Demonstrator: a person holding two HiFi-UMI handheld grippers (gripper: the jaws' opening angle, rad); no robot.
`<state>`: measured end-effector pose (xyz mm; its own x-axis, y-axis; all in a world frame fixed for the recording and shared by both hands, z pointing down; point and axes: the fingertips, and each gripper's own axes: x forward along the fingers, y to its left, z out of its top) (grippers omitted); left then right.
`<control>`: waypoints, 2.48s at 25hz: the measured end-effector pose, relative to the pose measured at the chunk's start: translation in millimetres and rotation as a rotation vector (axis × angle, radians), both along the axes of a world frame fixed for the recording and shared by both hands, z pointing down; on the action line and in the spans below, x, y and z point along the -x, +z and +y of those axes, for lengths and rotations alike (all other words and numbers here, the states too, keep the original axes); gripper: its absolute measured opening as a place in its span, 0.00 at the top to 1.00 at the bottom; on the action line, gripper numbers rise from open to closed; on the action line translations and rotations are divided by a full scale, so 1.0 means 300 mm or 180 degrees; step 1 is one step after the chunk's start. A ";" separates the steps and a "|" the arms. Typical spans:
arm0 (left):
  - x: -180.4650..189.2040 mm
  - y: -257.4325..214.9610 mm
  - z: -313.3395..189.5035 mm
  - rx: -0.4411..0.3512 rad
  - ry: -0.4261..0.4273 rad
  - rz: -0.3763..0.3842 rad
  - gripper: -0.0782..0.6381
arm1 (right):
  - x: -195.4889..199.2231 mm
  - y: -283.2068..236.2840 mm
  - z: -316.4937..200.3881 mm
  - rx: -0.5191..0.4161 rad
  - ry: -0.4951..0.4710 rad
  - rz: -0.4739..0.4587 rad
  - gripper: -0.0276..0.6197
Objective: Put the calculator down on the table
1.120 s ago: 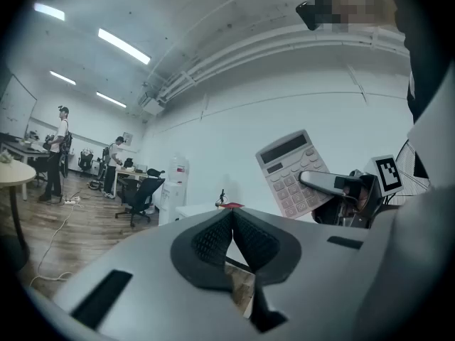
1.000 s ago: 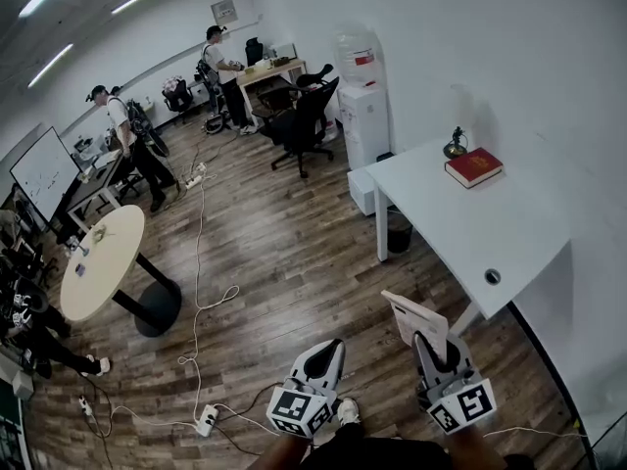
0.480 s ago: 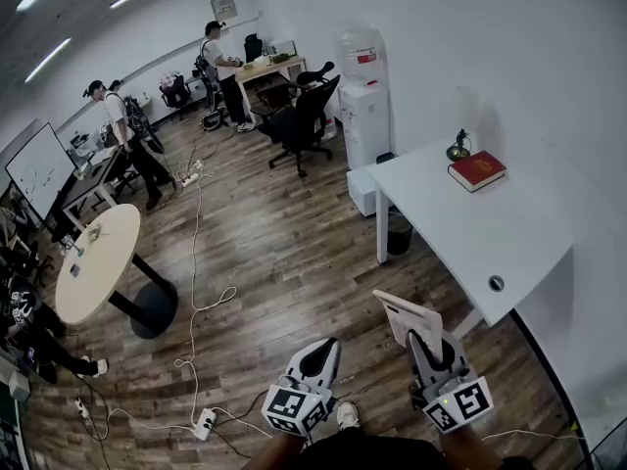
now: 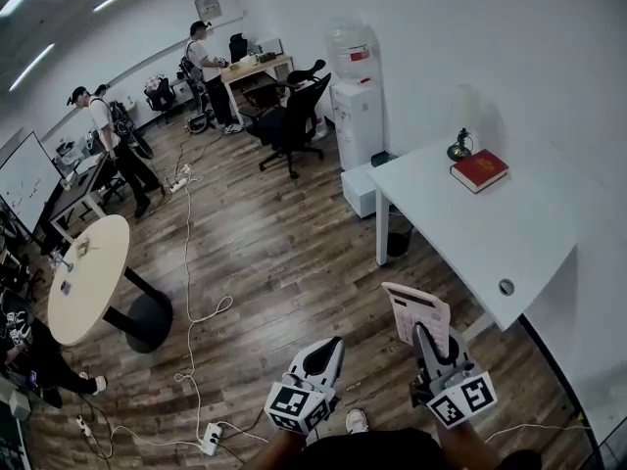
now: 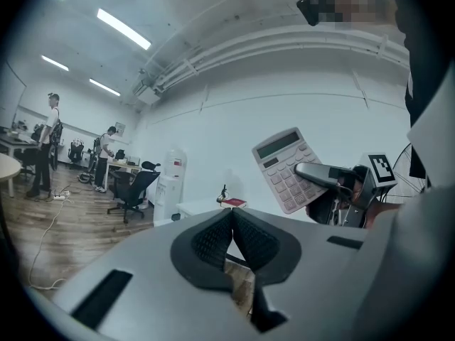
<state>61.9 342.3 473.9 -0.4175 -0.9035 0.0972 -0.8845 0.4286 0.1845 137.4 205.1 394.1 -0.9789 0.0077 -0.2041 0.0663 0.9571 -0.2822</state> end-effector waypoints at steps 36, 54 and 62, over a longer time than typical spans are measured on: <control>0.605 -0.037 -0.853 0.0006 0.0452 0.0038 0.87 | 0.605 -0.007 -0.748 -0.0079 0.0214 0.0050 0.82; 0.915 -0.066 -1.199 -0.0081 0.0428 -0.0180 0.87 | 0.769 -0.007 -1.158 -0.0096 0.0459 0.0008 0.82; 1.026 -0.035 -1.463 -0.0145 0.0881 -0.0123 0.87 | 0.846 0.006 -1.335 -0.0063 0.0888 -0.0005 0.82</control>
